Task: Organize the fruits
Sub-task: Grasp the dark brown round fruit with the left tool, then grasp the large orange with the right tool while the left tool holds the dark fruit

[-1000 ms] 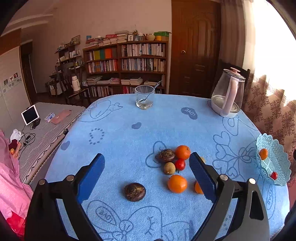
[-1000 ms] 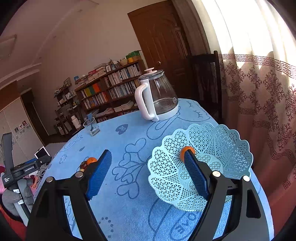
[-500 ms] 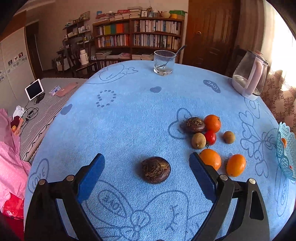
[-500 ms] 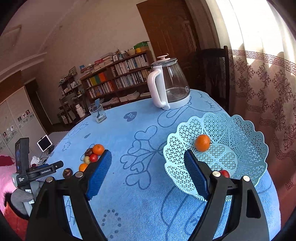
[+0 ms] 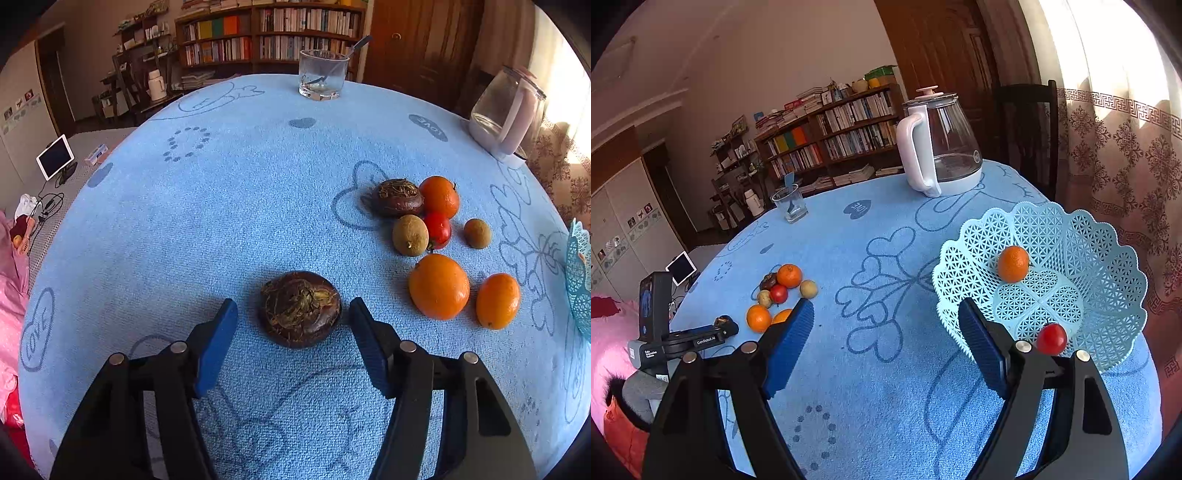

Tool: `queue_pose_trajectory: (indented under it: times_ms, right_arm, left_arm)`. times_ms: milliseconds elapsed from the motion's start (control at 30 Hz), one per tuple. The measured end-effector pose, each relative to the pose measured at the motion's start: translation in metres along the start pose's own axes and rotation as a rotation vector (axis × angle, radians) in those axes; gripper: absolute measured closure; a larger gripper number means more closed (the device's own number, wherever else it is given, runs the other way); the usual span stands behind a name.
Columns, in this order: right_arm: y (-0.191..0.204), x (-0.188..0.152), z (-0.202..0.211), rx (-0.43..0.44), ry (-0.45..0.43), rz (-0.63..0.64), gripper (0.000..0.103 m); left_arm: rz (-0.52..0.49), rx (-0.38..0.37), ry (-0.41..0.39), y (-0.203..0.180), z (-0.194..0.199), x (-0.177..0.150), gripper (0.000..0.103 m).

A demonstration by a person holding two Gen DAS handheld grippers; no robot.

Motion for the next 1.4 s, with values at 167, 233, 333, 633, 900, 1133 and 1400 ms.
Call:
queue_pose_trajectory:
  times_ms: [167, 233, 333, 633, 900, 1133, 1400]
  right_arm:
    - [0.002, -0.009, -0.011, 0.002, 0.032, 0.002, 0.021]
    - [0.003, -0.013, -0.015, 0.002, 0.045, 0.004, 0.021]
    - [0.007, -0.019, -0.022, 0.004, 0.065, 0.01, 0.021]
    - [0.022, -0.034, -0.046, 0.062, 0.15, -0.026, 0.021]
    - [0.057, -0.034, -0.093, 0.087, 0.249, 0.046, 0.021]
    - [0.081, -0.045, -0.138, 0.093, 0.338, 0.137, 0.021]
    - [0.092, -0.054, -0.164, 0.084, 0.398, 0.207, 0.041]
  left_arm:
    - [0.012, -0.005, -0.029, 0.0, 0.002, 0.001, 0.057]
    - [0.014, -0.01, -0.043, 0.0, 0.003, 0.0, 0.058]
    - [0.029, -0.022, -0.064, 0.001, 0.005, -0.001, 0.058]
    - [0.081, -0.022, -0.142, 0.01, 0.02, 0.001, 0.058]
    - [0.099, -0.007, -0.177, 0.012, 0.025, 0.001, 0.058]
    - [0.107, -0.003, -0.169, 0.013, 0.023, 0.001, 0.058]
    - [0.107, -0.002, -0.161, 0.013, 0.021, 0.0, 0.058]
Point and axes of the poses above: each gripper's, at about its wrist camera, not at the fingertips, and z roughly against the way its jaws point, y to its left, x to its top, the point moved 7 cm from there along -z, roughly the way its jaws point, and after that the axes turned 11 degrees about x, right-handed, at the moved point
